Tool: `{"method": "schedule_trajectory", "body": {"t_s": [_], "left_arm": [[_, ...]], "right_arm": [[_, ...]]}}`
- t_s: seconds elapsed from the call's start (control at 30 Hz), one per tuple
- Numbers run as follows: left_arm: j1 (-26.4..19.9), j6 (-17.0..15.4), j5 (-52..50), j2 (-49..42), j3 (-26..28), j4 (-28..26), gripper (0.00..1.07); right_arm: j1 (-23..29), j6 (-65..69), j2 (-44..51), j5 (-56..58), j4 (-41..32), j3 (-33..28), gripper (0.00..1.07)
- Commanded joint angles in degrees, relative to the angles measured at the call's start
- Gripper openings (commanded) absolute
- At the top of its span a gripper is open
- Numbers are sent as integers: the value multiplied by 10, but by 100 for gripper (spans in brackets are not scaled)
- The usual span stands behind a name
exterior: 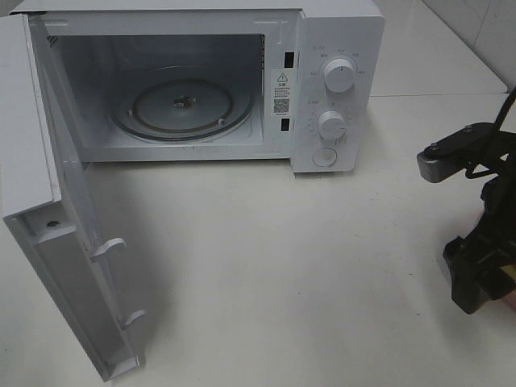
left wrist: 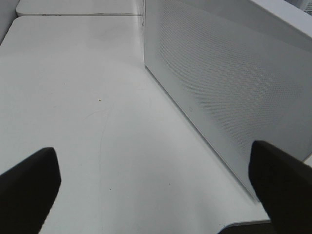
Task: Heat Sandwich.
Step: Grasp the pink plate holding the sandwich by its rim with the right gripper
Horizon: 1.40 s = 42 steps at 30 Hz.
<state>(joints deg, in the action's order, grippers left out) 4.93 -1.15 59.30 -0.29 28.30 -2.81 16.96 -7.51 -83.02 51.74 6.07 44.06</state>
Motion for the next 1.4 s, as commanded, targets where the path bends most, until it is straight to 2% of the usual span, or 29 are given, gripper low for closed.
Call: {"method": "schedule_trajectory", "body": {"t_s": [0.03, 0.33, 0.73, 1.4], "left_arm": [[2, -1, 0, -9, -1, -5, 98], [2, -1, 0, -9, -1, -5, 98], [2, -1, 0, -9, -1, -5, 98], [2, -1, 0, -9, -1, -5, 98]], "right_arm": [[-21, 1, 1, -20, 5, -15, 92], [-50, 3, -9, -61, 5, -30, 90], [-50, 3, -59, -96, -8, -30, 87], [-50, 53, -129, -150, 51, -29, 86]]}}
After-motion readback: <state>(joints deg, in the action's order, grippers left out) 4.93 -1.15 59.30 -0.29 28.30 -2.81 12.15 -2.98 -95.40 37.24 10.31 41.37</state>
